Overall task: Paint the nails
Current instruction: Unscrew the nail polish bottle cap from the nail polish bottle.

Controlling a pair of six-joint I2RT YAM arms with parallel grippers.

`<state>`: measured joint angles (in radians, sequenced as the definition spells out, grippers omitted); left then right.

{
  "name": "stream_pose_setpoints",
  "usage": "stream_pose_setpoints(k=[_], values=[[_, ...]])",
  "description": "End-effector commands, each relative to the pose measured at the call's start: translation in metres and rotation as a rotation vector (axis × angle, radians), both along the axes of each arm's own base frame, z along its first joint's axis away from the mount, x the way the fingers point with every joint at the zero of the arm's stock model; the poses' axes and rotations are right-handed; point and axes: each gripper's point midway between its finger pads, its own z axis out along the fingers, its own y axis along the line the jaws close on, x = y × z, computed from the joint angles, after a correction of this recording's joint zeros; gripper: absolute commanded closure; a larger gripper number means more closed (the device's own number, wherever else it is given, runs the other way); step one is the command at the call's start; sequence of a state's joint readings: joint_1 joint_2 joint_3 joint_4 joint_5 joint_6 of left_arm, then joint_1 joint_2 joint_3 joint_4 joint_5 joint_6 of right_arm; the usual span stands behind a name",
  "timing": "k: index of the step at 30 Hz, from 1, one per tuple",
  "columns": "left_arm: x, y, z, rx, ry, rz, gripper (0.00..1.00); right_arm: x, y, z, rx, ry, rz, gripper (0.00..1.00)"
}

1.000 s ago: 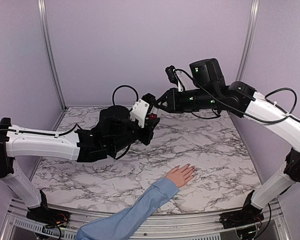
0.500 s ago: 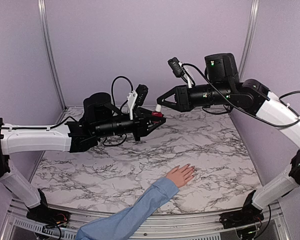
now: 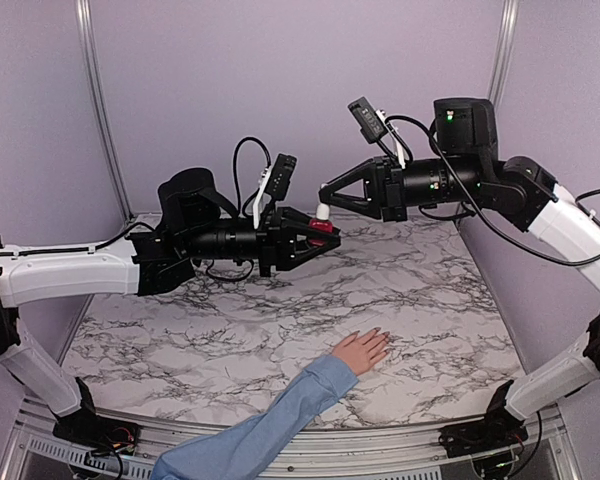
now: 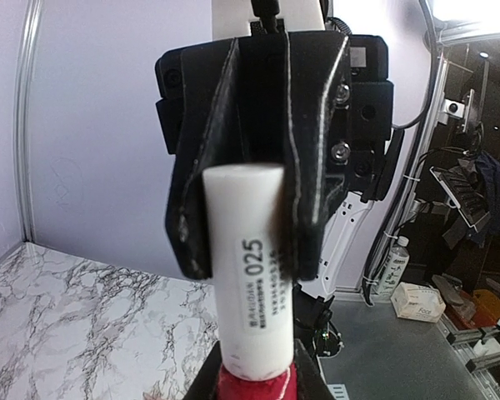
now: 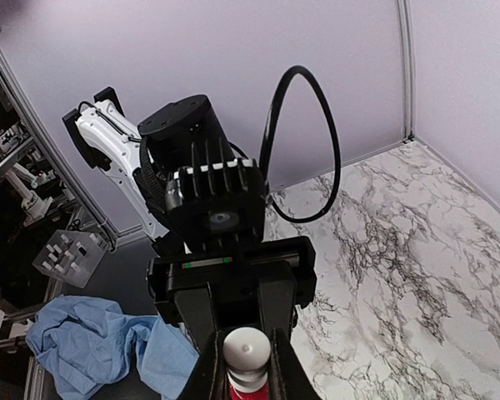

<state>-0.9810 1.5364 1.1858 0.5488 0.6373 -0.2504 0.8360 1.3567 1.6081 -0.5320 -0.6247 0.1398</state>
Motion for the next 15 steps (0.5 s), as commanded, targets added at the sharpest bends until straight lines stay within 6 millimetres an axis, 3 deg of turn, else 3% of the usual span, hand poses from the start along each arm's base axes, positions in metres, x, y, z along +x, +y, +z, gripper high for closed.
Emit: stream_pose_setpoints(k=[1,4,7,15], values=[[-0.015,0.000,0.021,-0.060,-0.062,-0.017,0.87,0.003,0.005,0.012,0.032,-0.021,0.018,1.00],[-0.010,0.000,0.017,-0.052,-0.058,0.007,0.72,0.009,0.001,0.013,0.032,-0.024,-0.011,1.00],[-0.008,0.000,0.014,-0.045,-0.055,0.019,0.65,0.014,-0.003,0.015,0.032,-0.033,-0.035,1.00],[-0.002,0.002,0.007,-0.027,-0.054,0.057,0.60,0.020,-0.010,0.015,0.019,-0.043,-0.065,1.00]])
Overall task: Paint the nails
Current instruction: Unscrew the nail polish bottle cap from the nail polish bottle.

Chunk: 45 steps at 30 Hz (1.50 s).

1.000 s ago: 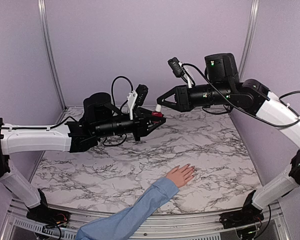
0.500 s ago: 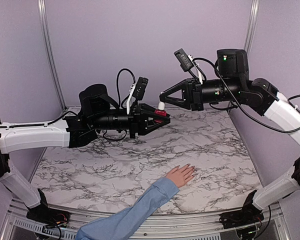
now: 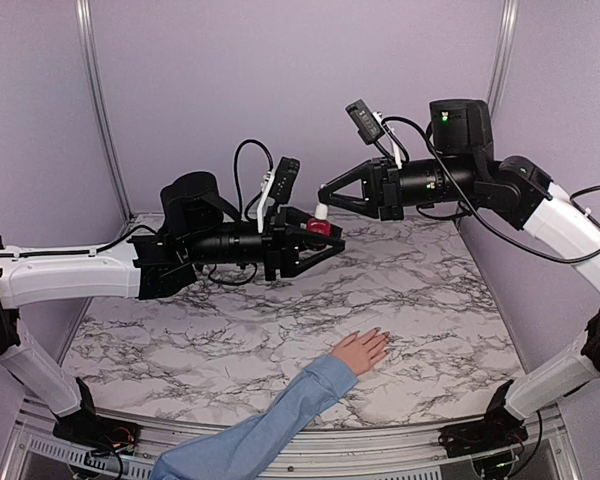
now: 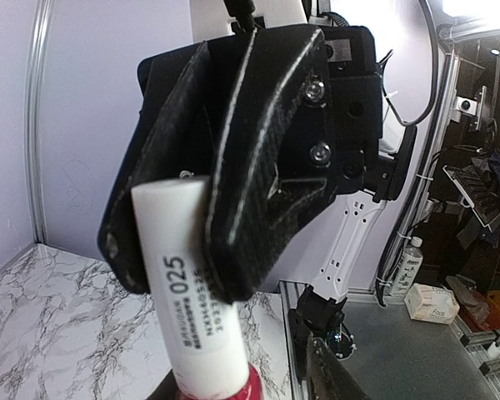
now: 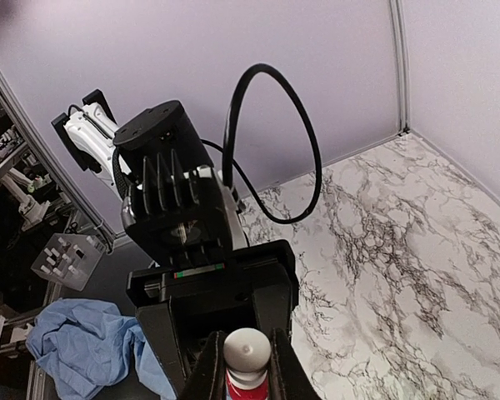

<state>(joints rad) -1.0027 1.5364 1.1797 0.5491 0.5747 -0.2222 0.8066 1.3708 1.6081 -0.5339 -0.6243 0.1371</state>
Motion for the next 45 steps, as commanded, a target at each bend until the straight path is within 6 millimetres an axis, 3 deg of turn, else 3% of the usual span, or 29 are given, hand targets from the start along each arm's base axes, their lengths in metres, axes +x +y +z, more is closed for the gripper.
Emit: stream_pose_setpoints(k=[1,15,25,30,34,38,41,45], values=[[-0.001,0.007,0.008,-0.024,-0.032,0.022,0.59,0.007,-0.008,0.020,0.027,-0.055,-0.036,1.00],[0.009,0.017,0.008,-0.014,-0.036,0.089,0.57,0.004,-0.008,0.018,0.014,-0.057,-0.012,1.00],[0.010,0.017,0.007,-0.014,-0.033,0.099,0.63,0.003,-0.009,0.016,0.006,-0.066,-0.008,1.00],[0.016,0.017,0.005,-0.010,-0.020,0.124,0.79,0.001,-0.008,0.016,0.008,-0.066,0.002,1.00],[0.017,0.016,0.005,-0.007,-0.022,0.127,0.99,0.000,-0.007,0.017,0.014,-0.061,0.009,1.00],[0.019,0.015,0.003,-0.004,-0.027,0.138,1.00,0.005,-0.008,0.019,0.029,-0.038,-0.024,0.66],[0.029,0.018,0.003,-0.003,-0.040,0.199,1.00,0.016,-0.009,0.016,0.029,0.003,-0.098,0.54],[0.048,0.024,0.005,-0.004,-0.060,0.328,1.00,0.036,-0.016,0.012,0.030,0.070,-0.242,0.47]])
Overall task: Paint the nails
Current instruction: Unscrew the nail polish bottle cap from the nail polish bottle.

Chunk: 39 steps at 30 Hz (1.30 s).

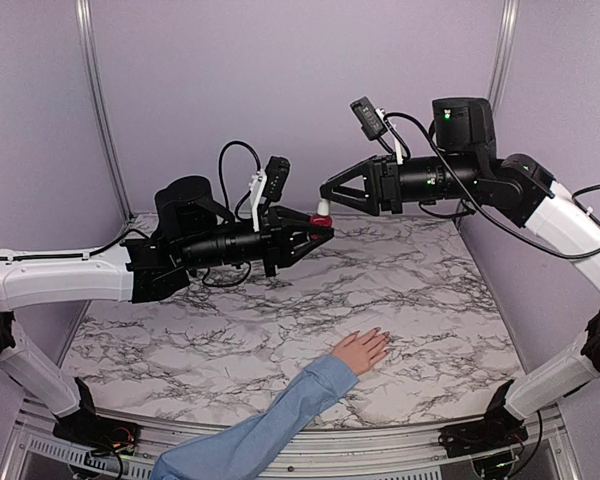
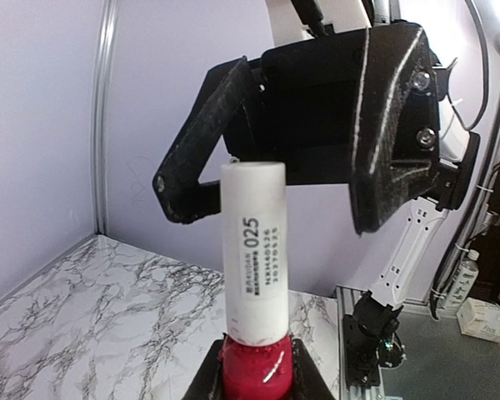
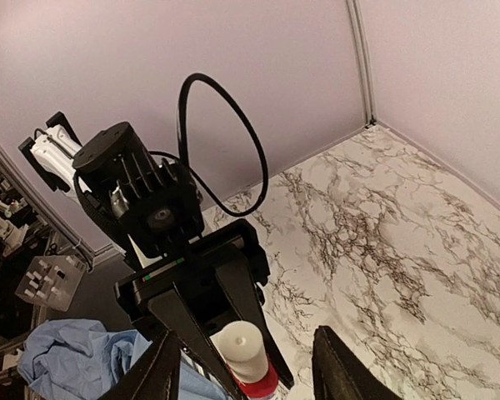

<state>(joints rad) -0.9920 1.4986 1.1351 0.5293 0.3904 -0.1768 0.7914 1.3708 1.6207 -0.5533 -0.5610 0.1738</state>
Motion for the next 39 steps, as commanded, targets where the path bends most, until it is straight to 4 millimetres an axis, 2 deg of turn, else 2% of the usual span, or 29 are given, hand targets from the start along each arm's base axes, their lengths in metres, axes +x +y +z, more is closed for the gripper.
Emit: stream_pose_setpoints(k=[1,5,10,16,22,30,39], values=[[0.022,0.012,0.013,-0.020,-0.048,0.163,1.00,0.026,-0.012,0.010,0.046,0.069,-0.196,0.45],[0.041,0.016,0.009,-0.005,-0.055,0.302,1.00,0.039,-0.017,0.004,0.059,0.131,-0.293,0.42],[0.053,0.017,0.002,0.019,-0.060,0.398,1.00,0.055,-0.020,-0.010,0.037,0.180,-0.386,0.41],[0.060,0.013,-0.014,0.081,-0.064,0.477,1.00,0.058,-0.009,-0.019,0.032,0.210,-0.386,0.43],[0.057,0.000,-0.025,0.122,-0.060,0.506,1.00,0.058,0.000,-0.023,0.006,0.205,-0.389,0.43],[0.063,-0.005,-0.030,0.146,-0.059,0.592,1.00,0.064,0.002,-0.041,-0.027,0.237,-0.451,0.54],[0.070,0.000,-0.033,0.189,-0.086,0.661,1.00,0.059,0.008,-0.046,-0.006,0.275,-0.439,0.73]])
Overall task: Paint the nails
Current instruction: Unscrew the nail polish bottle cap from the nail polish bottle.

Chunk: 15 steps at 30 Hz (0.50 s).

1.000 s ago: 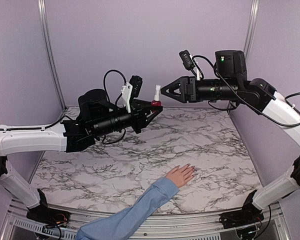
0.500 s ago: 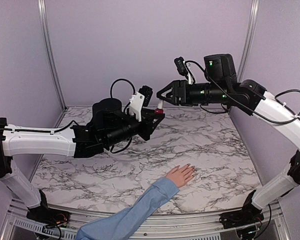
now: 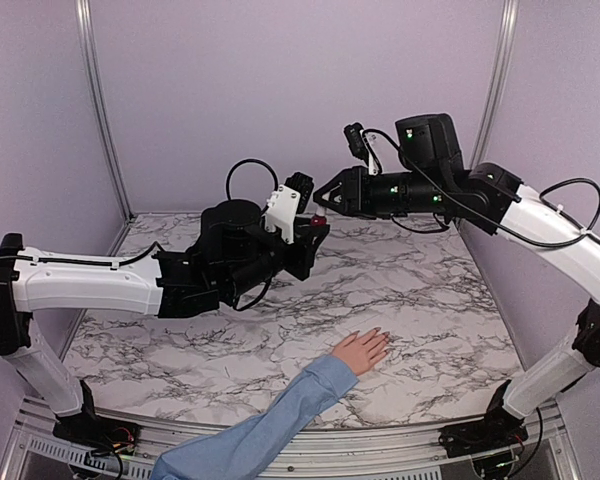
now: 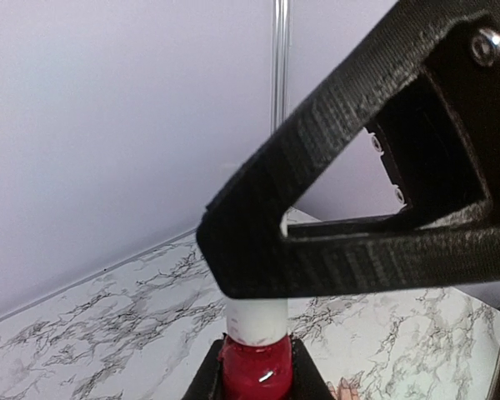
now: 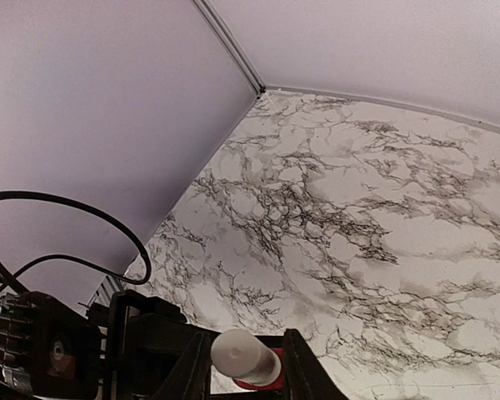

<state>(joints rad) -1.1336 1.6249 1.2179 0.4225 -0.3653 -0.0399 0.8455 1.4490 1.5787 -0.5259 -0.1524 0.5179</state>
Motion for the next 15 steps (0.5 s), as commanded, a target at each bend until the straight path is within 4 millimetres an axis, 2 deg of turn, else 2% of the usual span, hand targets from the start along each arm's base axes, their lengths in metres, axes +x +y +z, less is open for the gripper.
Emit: stream_pose_setpoints(k=[1,9,15], values=[[0.005,0.001,0.012,0.006,-0.031,0.046,1.00,-0.003,0.004,0.006,0.036,0.004,-0.004,0.74],[-0.003,-0.003,0.019,0.012,-0.055,-0.011,1.00,-0.008,0.006,0.012,0.055,-0.021,0.032,0.93],[-0.020,-0.007,0.020,0.005,-0.056,-0.136,1.00,-0.018,0.003,0.030,0.076,-0.118,0.100,0.99]])
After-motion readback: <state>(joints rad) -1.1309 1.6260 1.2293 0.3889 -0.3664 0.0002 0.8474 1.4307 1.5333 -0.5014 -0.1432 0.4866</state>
